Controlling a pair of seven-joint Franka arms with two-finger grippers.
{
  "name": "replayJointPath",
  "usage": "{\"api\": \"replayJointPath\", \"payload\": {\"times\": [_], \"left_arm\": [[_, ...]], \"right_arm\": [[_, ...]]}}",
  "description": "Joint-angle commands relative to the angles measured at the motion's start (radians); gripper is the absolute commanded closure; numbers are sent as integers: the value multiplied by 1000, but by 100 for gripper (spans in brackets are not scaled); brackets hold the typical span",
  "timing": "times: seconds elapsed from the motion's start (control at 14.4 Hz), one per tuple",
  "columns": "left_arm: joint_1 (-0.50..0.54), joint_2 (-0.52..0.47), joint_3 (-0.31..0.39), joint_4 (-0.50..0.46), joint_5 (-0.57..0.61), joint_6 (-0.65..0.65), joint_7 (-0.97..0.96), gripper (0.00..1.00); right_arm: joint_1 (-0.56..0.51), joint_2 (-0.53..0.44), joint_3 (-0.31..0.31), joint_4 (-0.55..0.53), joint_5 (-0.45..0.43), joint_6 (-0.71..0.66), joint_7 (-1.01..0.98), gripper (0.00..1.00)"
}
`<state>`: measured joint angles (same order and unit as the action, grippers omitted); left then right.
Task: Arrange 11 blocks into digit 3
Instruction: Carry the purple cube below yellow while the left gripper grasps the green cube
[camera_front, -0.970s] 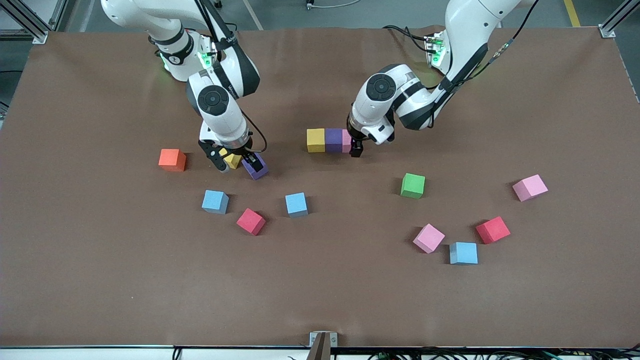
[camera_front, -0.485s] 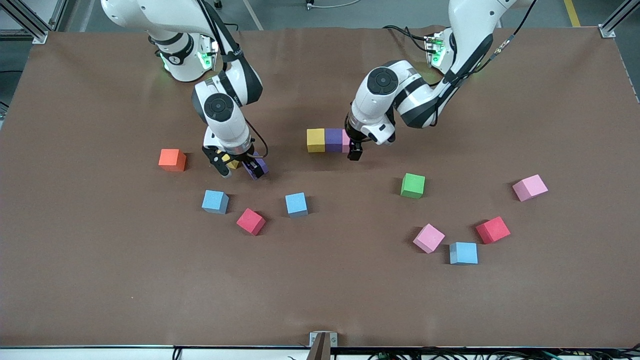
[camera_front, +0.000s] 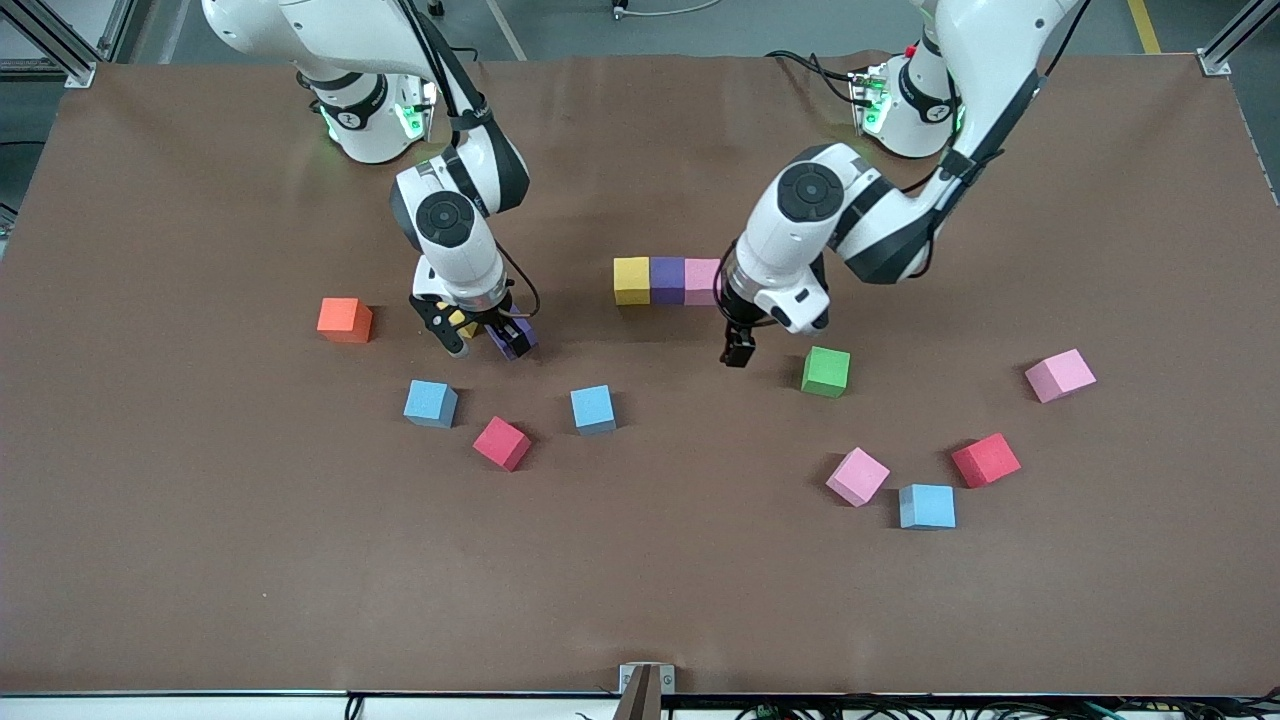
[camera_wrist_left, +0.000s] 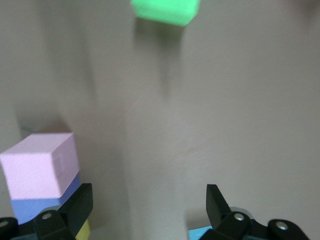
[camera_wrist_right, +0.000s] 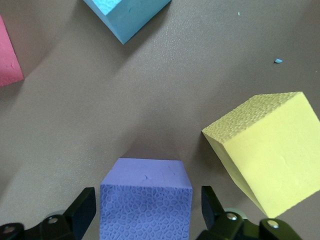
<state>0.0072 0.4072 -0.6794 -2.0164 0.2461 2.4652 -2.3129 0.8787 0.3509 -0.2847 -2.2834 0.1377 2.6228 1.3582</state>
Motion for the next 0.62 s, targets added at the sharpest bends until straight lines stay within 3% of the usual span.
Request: {"api": "replayJointPath", "payload": {"times": [0.0,0.07,0.14,0.28,0.55], "left_arm": [[48,10,-5,37,24,-29,82,0],[66,12,-5,42,24,-31,113,0],[86,13,-5,50,24,-41,147,0],[121,16,-5,71,25,-77,217,0],[180,61,-5,149,39,-193,367,0]], "right_arm": [[-9,-1,12,1,36,6,-5,42],[-9,-3,12,5,43,3,-7,79],[-9,-3,12,16,55,-4,-7,100],[-6,-4,12,34,83,-21,-4,100],[8,-21,12,119,111,-193,27,100]]}}
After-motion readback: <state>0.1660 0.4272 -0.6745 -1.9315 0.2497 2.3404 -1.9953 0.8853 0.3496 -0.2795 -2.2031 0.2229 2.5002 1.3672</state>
